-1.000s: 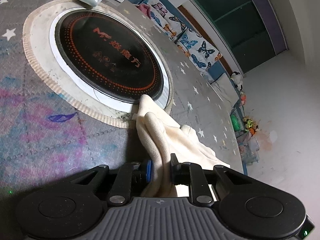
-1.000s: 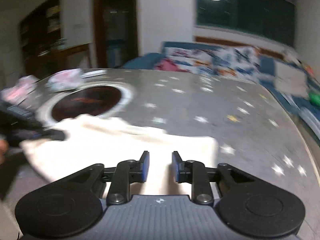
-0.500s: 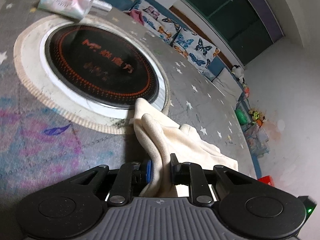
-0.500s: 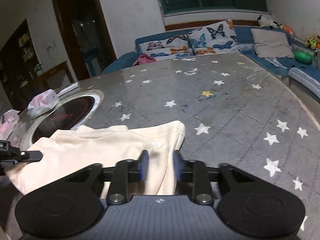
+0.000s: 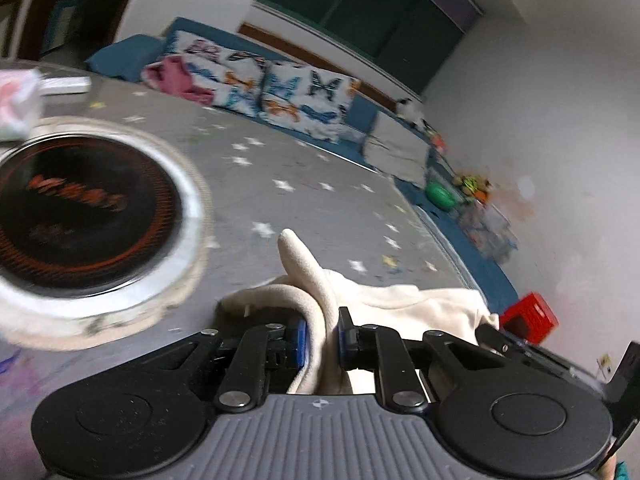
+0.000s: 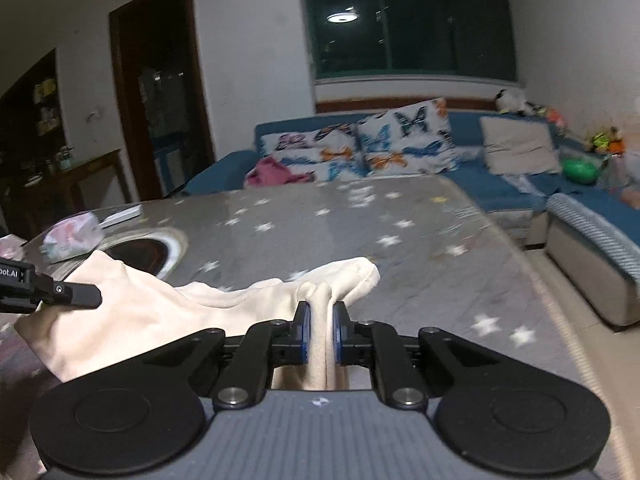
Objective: Fold clothes
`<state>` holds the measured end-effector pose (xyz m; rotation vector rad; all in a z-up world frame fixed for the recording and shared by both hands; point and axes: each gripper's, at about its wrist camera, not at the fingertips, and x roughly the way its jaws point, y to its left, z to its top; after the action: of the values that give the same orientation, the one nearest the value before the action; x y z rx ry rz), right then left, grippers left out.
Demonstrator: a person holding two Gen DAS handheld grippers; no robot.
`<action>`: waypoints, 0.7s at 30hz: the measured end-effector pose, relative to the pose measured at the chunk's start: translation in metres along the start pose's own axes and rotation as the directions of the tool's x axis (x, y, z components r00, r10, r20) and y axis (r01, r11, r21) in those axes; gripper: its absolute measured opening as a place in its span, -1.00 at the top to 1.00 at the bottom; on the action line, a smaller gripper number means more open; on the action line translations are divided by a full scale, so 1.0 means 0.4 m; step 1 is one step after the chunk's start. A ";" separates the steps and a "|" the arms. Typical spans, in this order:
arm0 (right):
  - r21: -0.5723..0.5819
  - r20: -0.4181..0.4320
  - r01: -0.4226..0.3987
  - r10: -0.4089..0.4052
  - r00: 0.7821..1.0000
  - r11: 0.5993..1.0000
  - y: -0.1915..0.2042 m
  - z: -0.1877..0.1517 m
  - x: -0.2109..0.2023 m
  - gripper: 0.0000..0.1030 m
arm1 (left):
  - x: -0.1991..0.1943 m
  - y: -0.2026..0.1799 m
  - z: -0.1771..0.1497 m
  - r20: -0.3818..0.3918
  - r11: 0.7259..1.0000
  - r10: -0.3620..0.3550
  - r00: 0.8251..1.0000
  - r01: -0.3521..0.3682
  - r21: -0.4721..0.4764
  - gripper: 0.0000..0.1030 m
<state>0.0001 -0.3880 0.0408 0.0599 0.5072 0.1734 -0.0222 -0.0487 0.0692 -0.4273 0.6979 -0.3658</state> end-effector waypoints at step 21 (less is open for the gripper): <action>0.059 -0.101 0.300 -0.293 0.951 0.952 -0.240 -0.060 0.003 0.80 | 0.260 -0.155 -0.062 -0.175 0.989 -0.053 0.983 0.075 0.124 0.69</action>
<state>0.0039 -0.4820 0.0097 0.0471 0.6073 -0.1387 0.0236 -0.1554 0.0272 -0.2973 0.8239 -0.5107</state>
